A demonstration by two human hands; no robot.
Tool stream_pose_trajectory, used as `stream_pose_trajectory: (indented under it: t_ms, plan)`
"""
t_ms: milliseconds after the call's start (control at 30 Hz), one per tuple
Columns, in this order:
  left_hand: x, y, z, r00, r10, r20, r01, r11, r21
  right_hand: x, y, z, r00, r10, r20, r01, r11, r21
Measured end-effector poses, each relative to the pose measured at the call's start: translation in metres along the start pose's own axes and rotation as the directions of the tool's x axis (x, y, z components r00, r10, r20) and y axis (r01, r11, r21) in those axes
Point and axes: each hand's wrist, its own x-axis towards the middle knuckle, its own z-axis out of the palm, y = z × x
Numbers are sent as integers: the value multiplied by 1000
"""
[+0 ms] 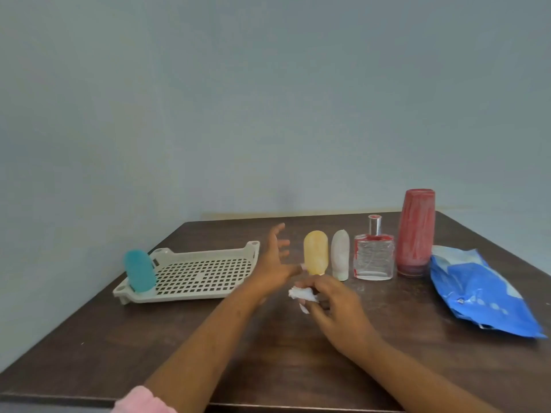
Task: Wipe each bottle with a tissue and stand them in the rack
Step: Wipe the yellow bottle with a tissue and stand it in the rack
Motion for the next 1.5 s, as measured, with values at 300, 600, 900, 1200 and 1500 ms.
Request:
stream_pose_trajectory:
  t_ms: [300, 600, 900, 1200, 1500]
  plan:
    - [24, -13, 43, 996, -86, 38, 86, 996, 1, -4, 15, -23, 995, 100, -24, -99, 995, 24]
    - [22, -10, 41, 990, -60, -129, 46, 993, -108, -2, 16, -26, 990, 123, -65, -119, 991, 66]
    - [-8, -12, 10, 958, -254, 131, 283, 781, -556, -2, 19, -26, 939, 295, -175, -266, 948, 173]
    - [-19, -13, 16, 944, -307, 123, 304, 660, -687, -4, 14, -26, 945, 304, -119, -292, 950, 111]
    - [-22, -12, 17, 970, -235, 55, 211, 716, -665, -2, 11, -20, 955, 292, -52, -284, 951, 122]
